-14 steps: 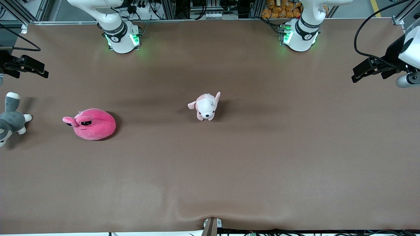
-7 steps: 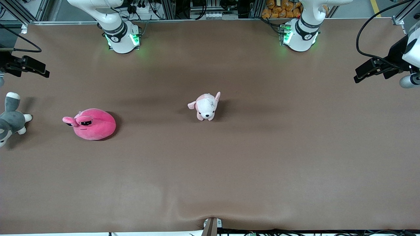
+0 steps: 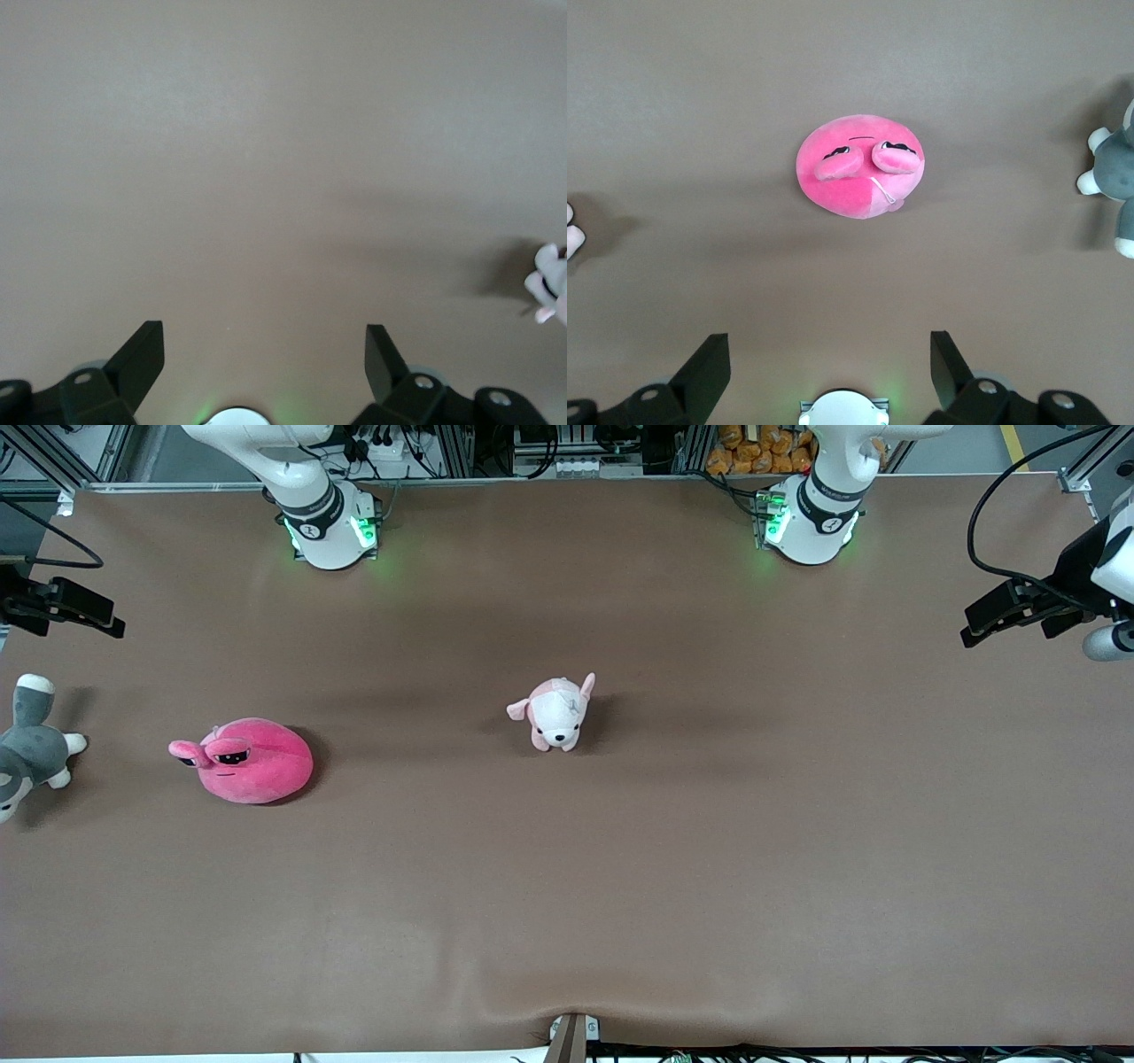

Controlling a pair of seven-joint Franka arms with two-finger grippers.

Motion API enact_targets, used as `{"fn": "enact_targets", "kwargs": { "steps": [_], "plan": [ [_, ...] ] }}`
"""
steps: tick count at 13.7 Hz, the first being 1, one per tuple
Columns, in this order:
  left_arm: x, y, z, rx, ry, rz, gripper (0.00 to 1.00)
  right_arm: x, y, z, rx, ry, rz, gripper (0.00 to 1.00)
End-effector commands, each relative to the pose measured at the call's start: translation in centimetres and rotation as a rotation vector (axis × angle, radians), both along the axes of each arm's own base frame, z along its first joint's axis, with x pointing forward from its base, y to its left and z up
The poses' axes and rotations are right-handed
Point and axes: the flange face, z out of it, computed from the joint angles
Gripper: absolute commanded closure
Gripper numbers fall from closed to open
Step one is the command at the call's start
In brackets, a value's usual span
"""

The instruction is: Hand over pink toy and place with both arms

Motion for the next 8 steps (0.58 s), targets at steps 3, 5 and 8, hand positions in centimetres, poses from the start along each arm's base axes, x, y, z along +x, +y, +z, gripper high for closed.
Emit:
{"fn": "enact_targets", "kwargs": {
  "steps": [3,5,8],
  "plan": [
    [-0.9,0.2,1.3,0.024,0.017,-0.04,0.0,-0.6,0.7,1.1,0.006,-0.027,0.034,0.0],
    [-1.2,-0.3,1.3,0.026,0.027,-0.041,0.0,-0.6,1.6,1.3,0.006,-0.03,0.052,0.0],
    [-1.7,-0.5,1.4,0.028,0.048,-0.043,0.0,-0.2,1.4,1.5,0.003,-0.061,0.049,0.0]
  ]
}}
